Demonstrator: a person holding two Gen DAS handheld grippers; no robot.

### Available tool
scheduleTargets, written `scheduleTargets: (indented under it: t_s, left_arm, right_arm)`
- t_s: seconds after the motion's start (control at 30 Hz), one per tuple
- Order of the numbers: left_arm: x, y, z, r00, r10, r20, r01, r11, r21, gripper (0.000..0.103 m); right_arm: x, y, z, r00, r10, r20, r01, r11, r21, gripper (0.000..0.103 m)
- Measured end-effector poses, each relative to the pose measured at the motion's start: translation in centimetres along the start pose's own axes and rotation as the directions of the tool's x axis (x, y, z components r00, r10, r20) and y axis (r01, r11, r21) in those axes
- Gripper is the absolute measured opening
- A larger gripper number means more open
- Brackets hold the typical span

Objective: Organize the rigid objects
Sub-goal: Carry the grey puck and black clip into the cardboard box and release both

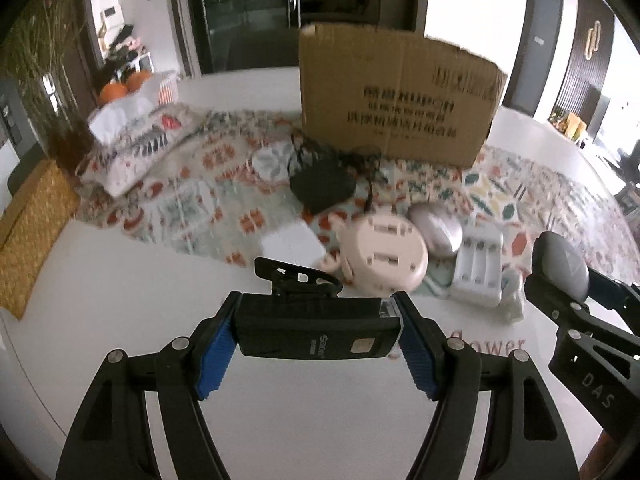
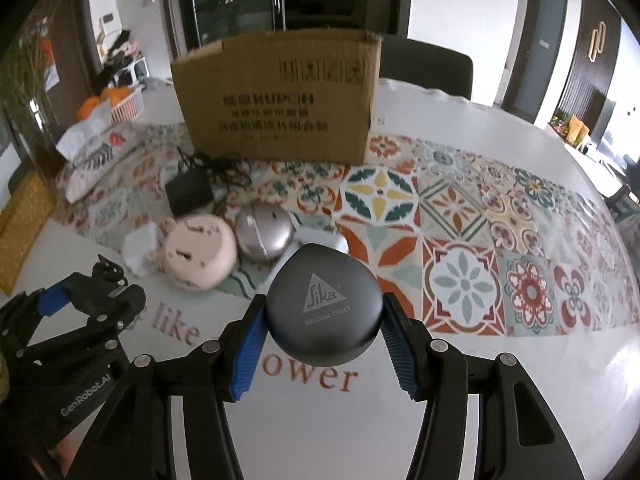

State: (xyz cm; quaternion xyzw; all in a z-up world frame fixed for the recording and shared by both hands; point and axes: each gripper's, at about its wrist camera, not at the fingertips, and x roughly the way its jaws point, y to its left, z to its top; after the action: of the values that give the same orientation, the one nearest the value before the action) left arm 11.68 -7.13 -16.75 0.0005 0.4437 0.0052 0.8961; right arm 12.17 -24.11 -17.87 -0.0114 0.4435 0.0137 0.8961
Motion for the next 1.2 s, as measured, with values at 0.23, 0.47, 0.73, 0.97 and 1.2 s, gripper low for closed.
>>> scheduleTargets:
  t_s: [0.23, 0.47, 0.73, 0.97, 1.2]
  left_arm:
    - [-2.3, 1.3, 3.5, 0.996, -0.036, 0.078, 0.035, 0.999, 0.022, 0.073]
    - [-4.3, 2.0, 6.6, 0.988, -0.061, 0.142, 0.056, 0.998, 0.032, 0.073]
    - [-5.8, 2.0, 10.4, 0.977, -0.077, 0.200, 0.063, 0.995, 0.074, 0.073]
    - [-6.4, 1.7, 13.3, 0.966, -0.109, 0.233, 0.085, 0.990, 0.110, 0.073]
    - [-5.4, 1.2, 16.7, 0.963, -0.160, 0.216, 0.132, 0.981, 0.142, 0.073]
  right_arm:
    - [-2.5, 1.0, 2.8, 0.997, -0.004, 0.071, 0.002, 0.999, 0.037, 0.057]
    - [-4.5, 2.1, 5.4, 0.992, -0.011, 0.129, 0.006, 0.999, 0.037, 0.057]
    - [-5.9, 2.4, 8.7, 0.983, -0.025, 0.183, 0.016, 0.999, 0.049, 0.057]
    - [-6.5, 2.3, 11.6, 0.977, -0.040, 0.212, 0.028, 0.998, 0.059, 0.057]
    - [-6.0, 1.7, 14.4, 0.979, -0.026, 0.204, 0.008, 0.996, 0.085, 0.057]
